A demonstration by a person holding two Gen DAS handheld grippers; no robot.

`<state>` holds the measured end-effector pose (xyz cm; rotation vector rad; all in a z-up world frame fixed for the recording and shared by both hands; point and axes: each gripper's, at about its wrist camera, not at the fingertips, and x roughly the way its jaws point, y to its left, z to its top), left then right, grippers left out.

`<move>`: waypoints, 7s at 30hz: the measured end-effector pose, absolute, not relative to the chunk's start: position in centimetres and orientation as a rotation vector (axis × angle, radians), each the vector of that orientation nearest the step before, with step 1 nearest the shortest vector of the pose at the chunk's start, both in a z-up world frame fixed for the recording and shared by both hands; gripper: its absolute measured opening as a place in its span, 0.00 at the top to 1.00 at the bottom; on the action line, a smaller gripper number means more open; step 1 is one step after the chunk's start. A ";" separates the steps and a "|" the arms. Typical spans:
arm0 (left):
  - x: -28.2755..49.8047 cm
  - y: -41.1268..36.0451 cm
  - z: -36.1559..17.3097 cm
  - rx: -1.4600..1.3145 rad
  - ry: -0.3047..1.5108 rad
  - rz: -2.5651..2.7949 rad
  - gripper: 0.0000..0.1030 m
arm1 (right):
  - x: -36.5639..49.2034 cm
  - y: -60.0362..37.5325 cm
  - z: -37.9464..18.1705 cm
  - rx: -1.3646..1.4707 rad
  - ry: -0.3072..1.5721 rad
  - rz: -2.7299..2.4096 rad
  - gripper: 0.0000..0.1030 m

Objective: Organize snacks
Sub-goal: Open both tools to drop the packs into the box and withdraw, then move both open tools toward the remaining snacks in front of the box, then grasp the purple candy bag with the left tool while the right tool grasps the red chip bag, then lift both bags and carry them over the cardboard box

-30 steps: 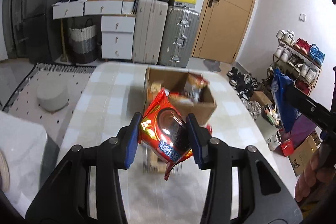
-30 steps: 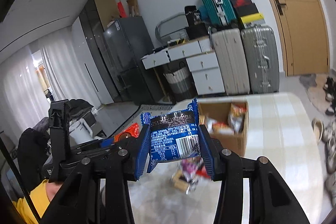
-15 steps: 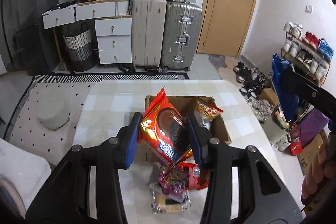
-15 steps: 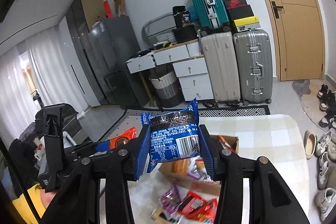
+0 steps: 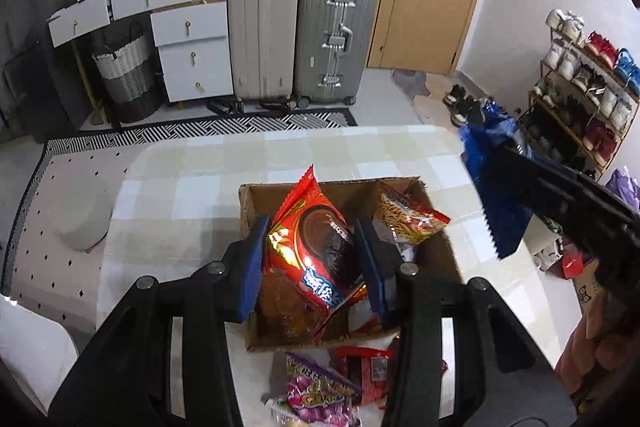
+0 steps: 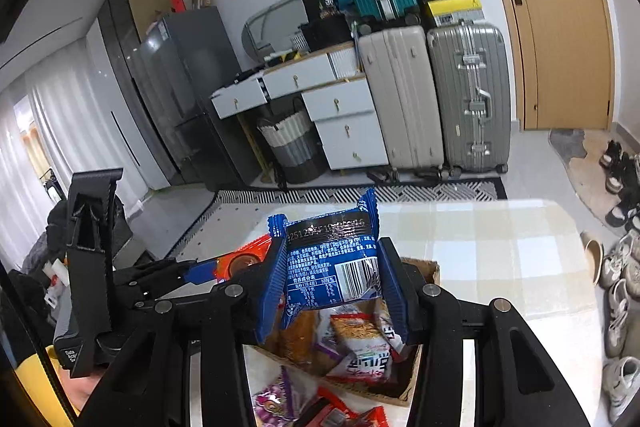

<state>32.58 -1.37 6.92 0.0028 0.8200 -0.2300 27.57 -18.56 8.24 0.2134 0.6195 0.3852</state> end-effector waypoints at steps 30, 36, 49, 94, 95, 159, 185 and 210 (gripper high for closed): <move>35.6 -1.4 2.8 0.019 0.854 -0.212 0.54 | 30.4 -16.9 1.0 0.142 0.793 0.354 0.56; 34.2 -1.2 3.7 0.047 0.838 -0.187 0.43 | 30.0 -16.5 1.1 0.124 0.801 0.337 0.53; 26.2 0.2 8.0 0.052 0.731 -0.106 0.21 | 24.8 -17.1 5.2 0.115 0.753 0.336 0.52; -0.4 4.4 4.9 -0.044 0.457 -0.075 0.01 | -0.8 -18.8 1.4 0.176 0.408 0.318 0.01; -0.4 4.6 3.8 -0.031 0.450 -0.064 0.01 | -0.6 -18.9 0.7 0.170 0.409 0.323 0.01; 15.9 6.0 -7.2 -0.215 0.909 -0.278 0.65 | 9.9 -20.6 -6.7 0.222 0.696 0.267 0.01; 8.4 8.8 -3.0 -0.317 0.888 -0.349 0.65 | 15.9 -15.5 -11.6 0.110 0.889 0.295 0.36; 8.0 7.0 -2.8 -0.227 0.844 -0.275 0.64 | 12.0 -18.5 -8.5 0.223 0.820 0.353 0.48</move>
